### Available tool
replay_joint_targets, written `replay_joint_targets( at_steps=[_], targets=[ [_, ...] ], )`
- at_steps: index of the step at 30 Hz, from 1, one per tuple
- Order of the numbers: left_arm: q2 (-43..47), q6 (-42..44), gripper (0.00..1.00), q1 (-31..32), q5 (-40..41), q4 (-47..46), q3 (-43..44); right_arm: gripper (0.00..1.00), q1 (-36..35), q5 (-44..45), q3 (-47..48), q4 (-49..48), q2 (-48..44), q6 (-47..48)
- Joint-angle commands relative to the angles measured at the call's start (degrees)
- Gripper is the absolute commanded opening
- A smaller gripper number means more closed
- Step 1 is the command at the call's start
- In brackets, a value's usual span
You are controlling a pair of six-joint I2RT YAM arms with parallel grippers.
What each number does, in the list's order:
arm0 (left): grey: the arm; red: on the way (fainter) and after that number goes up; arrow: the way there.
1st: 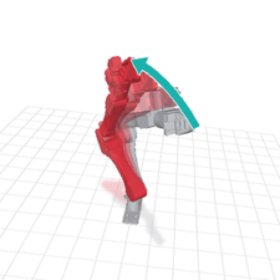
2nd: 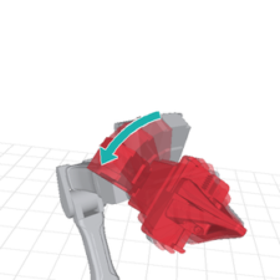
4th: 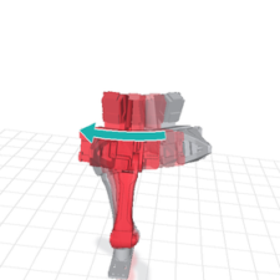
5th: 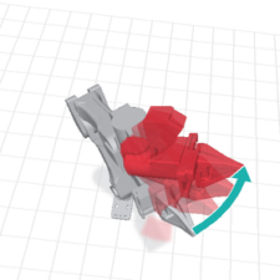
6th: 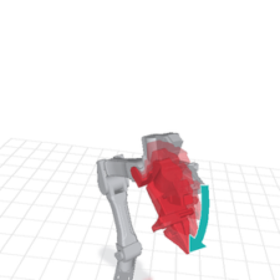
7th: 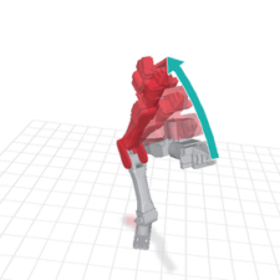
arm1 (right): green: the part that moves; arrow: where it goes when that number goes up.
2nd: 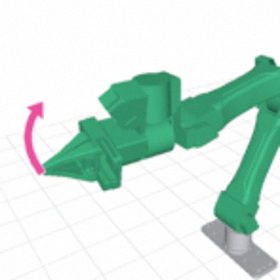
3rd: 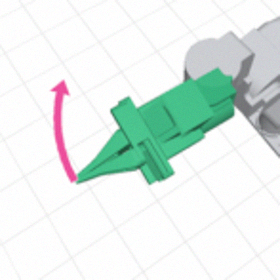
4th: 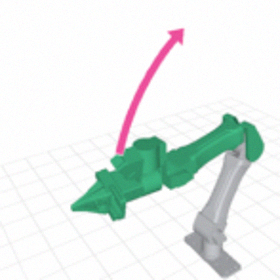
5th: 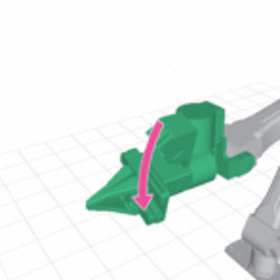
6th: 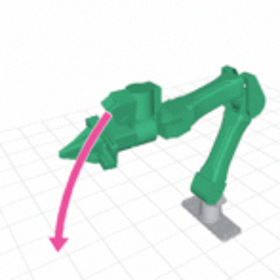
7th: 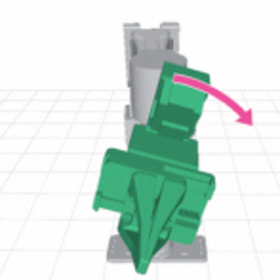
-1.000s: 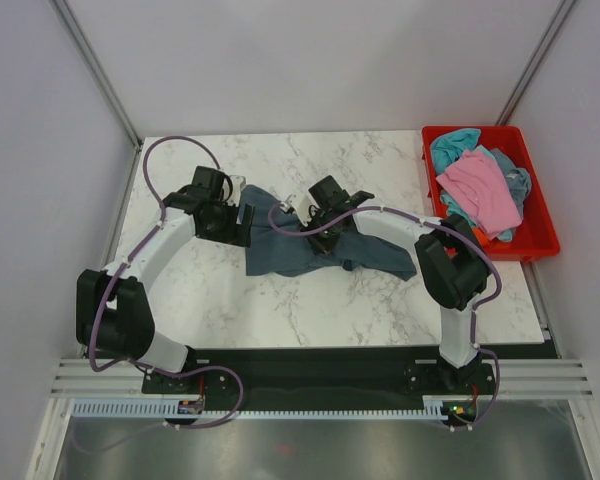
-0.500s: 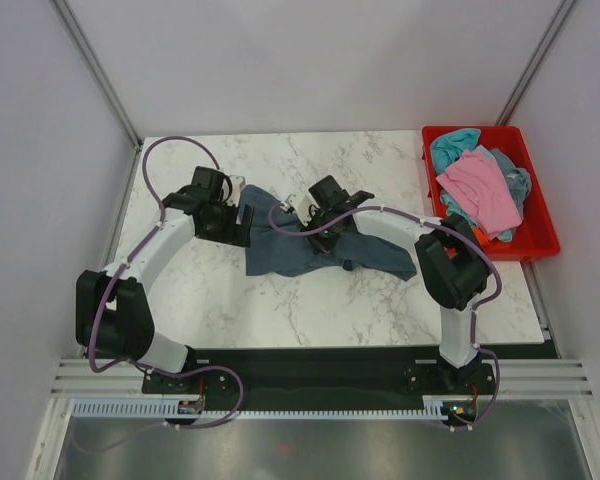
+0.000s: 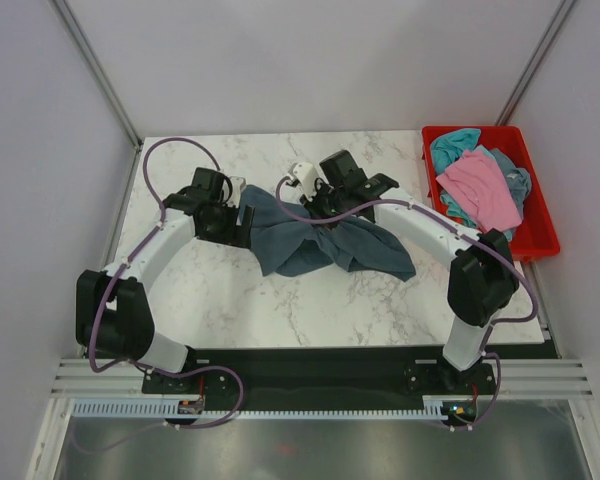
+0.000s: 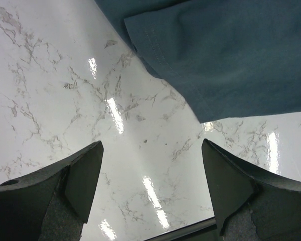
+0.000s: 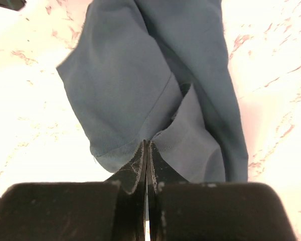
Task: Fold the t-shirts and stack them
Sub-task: Flatten the tshirt out
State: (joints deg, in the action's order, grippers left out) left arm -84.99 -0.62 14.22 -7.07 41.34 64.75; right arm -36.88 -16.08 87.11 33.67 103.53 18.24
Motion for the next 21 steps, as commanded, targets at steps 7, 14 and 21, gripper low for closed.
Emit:
replay_joint_targets(
  at_steps=[7, 14, 21],
  targets=[
    [0.3, -1.0, 0.87, -0.4, -1.6, -1.6, 1.5, 0.0, 0.4, -2.8, -0.3, 0.7, -1.6, -0.6],
    [-2.6, 0.0, 0.88, -1.0, 1.3, -3.0, 2.3, 0.0, 0.8, -4.0, -1.2, -0.4, 1.5, -1.8],
    [-18.4, -0.4, 0.84, -5.0, 1.5, -2.6, 20.8, 0.0, 0.8, -4.1, -1.7, -0.4, 0.7, -1.9]
  ],
)
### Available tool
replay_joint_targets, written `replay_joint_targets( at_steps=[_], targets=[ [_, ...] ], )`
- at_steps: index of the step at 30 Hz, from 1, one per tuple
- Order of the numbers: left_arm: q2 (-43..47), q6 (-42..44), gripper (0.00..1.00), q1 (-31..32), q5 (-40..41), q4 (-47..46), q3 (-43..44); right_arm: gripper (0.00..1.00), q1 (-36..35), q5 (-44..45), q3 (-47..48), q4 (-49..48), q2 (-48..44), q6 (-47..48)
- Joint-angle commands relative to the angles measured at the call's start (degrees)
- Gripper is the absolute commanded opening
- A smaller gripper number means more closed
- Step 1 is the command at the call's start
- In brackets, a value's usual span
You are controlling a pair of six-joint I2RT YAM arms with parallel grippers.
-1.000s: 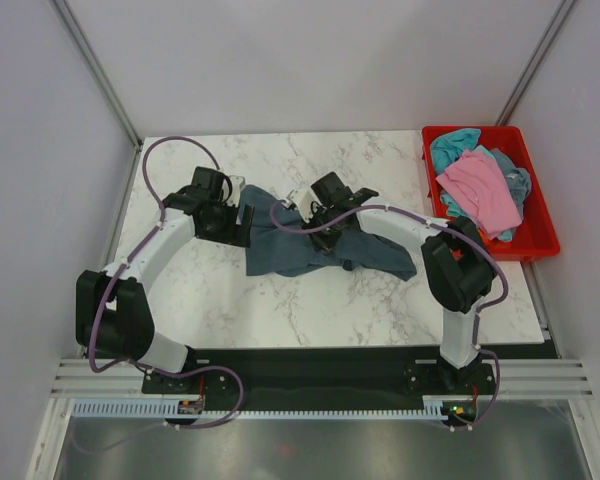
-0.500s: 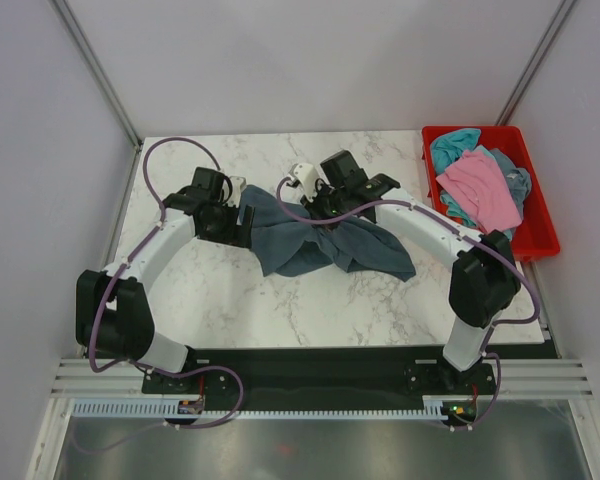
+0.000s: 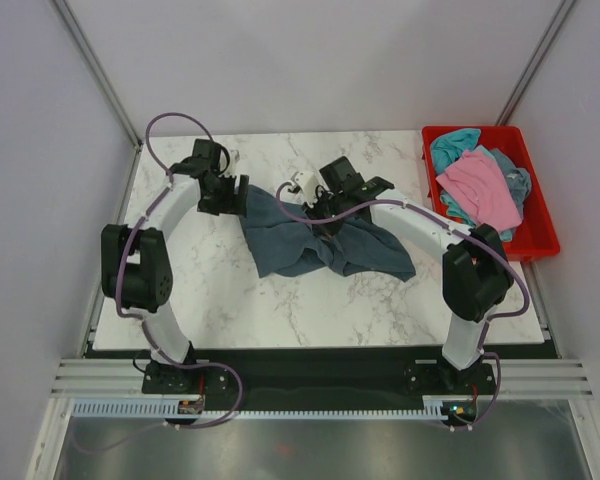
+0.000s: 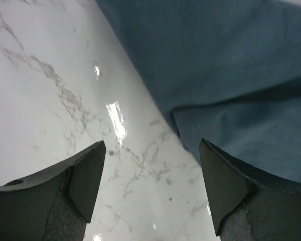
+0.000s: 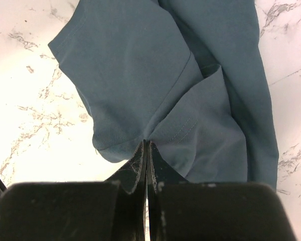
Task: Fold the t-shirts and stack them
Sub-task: Flatten the tshirt out
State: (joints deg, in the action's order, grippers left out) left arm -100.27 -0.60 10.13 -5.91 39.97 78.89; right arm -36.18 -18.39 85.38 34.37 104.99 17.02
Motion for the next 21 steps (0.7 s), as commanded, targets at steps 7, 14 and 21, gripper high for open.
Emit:
replay_joint_targets(
  at_steps=[7, 14, 21],
  targets=[
    [-10.5, 0.5, 0.75, -0.9, -1.0, -0.5, 12.5, 0.0, 0.7, 0.4, -1.3, -1.7, -2.1, -0.2],
    [-15.6, 0.4, 0.74, -0.9, -1.0, -0.6, 14.8, 0.0, 1.7, 1.4, -2.7, -1.8, -3.7, -0.3],
    [-22.5, 3.9, 0.64, -0.8, -1.2, 0.0, 22.3, 0.0, 2.6, 2.1, -3.4, -1.8, -4.3, -0.1]
  ],
)
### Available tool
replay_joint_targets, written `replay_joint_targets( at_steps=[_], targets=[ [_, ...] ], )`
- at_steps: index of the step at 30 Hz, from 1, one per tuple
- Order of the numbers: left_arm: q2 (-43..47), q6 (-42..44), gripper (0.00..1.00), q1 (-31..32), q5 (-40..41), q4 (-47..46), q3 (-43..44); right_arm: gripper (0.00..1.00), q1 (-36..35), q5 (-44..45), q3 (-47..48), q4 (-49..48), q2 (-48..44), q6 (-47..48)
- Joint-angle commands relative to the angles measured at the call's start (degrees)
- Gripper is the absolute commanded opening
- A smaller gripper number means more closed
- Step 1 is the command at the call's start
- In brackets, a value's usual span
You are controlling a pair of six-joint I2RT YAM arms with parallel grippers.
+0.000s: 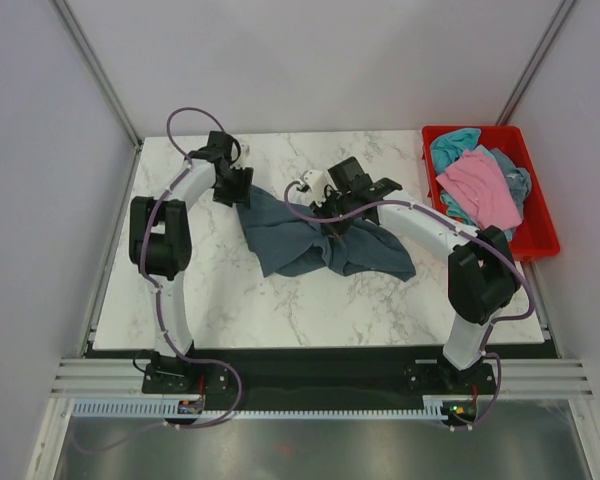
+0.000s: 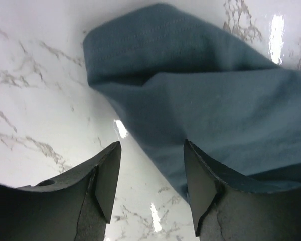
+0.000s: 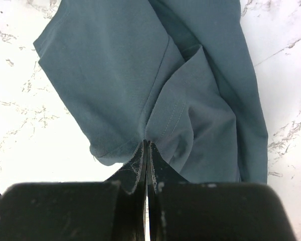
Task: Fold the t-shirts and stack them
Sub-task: Flatten the tshirt out
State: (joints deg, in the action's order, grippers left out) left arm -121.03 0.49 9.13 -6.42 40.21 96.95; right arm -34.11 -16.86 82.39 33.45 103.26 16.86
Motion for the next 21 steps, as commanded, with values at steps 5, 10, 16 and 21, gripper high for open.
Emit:
replay_joint_targets(
  at_steps=[5, 10, 16, 21],
  targets=[
    [-3.2, 3.5, 0.57, 0.3, -1.9, 0.0, 5.1, 0.0, 1.4, 1.0, 0.0, -0.9, -2.4, 0.2],
    [-3.5, 3.6, 0.54, 0.3, -3.2, 0.4, 4.3, 0.0, 1.7, 1.3, 0.3, -0.8, -2.3, 0.4],
    [-4.7, 4.3, 0.38, 0.5, -5.5, 0.8, 4.8, 0.0, 1.8, 1.0, 0.3, -0.8, -2.4, 0.1],
    [-4.0, 4.5, 0.02, 0.6, -6.2, 0.9, 4.5, 0.0, 1.8, 1.7, 0.4, -0.8, -2.4, 0.3]
  ],
)
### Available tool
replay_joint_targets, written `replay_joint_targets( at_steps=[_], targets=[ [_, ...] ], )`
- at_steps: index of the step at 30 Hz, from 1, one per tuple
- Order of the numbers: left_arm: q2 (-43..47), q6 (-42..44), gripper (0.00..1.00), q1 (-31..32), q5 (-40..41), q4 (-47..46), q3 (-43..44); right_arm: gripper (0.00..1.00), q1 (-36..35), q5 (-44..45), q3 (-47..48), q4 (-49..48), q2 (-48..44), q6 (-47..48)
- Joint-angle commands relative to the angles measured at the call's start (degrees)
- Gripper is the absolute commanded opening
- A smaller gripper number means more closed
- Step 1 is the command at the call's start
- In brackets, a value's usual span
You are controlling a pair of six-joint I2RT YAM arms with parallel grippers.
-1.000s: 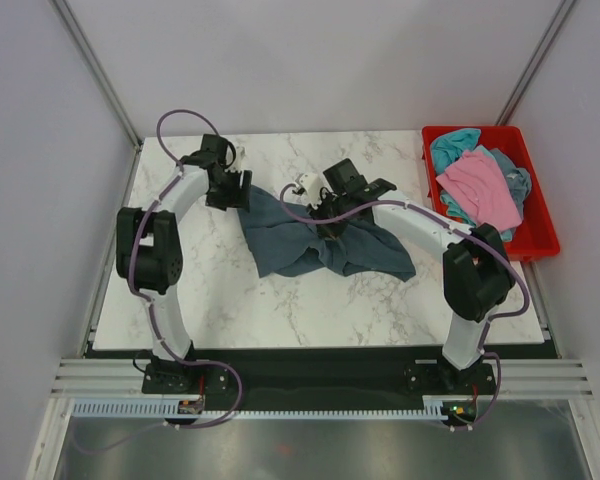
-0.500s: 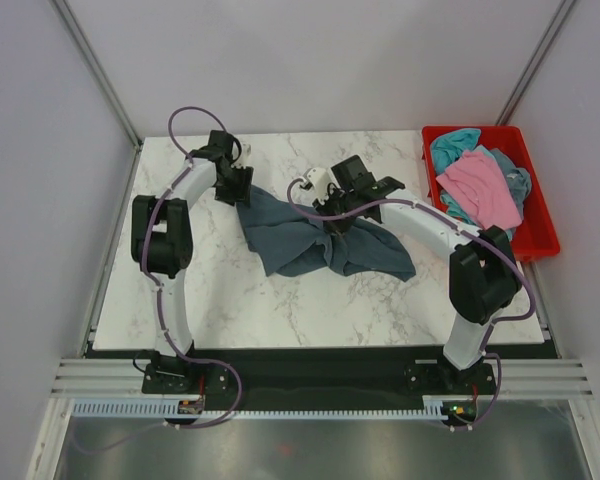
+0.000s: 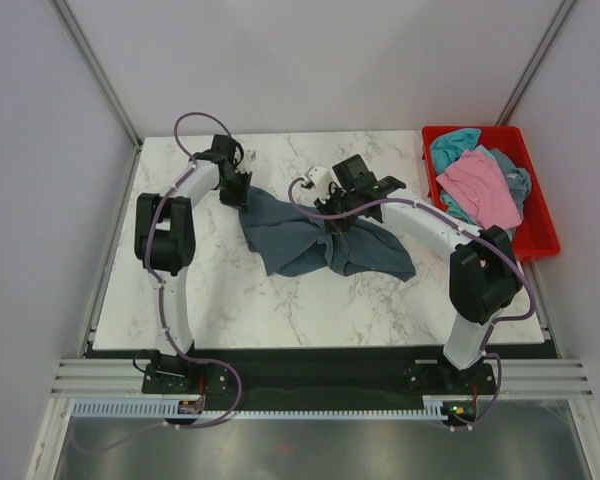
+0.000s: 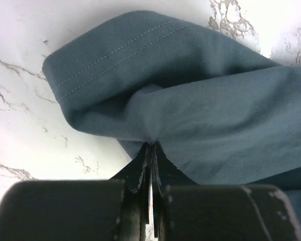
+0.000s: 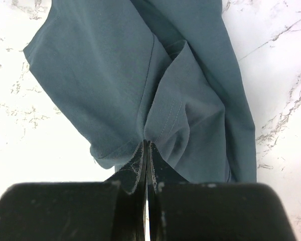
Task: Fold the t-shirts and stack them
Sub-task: Flatten the tshirt out
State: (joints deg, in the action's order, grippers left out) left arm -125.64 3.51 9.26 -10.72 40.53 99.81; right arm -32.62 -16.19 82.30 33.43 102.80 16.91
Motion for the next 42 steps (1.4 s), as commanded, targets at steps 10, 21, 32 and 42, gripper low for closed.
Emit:
replay_joint_targets(
  at_steps=[10, 21, 32, 42],
  targets=[
    [23.1, -1.1, 0.02, 0.5, -2.6, 0.7, -4.2, 0.0, 0.4, 6.0, 6.7, -1.1, -2.7, 3.1],
    [42.1, 2.6, 0.02, 0.4, 0.5, 4.5, -5.3, 0.0, 0.4, 7.2, 14.1, -1.2, -7.9, 3.3],
    [44.3, 4.0, 0.02, 0.5, 2.0, 5.4, -12.2, 0.0, 0.3, 0.9, 2.2, 0.8, -12.3, 1.6],
    [42.4, -1.2, 0.58, 0.5, -4.2, 6.3, -11.1, 0.34, -0.1, -0.5, -2.8, -0.1, -8.7, 0.3]
  ],
)
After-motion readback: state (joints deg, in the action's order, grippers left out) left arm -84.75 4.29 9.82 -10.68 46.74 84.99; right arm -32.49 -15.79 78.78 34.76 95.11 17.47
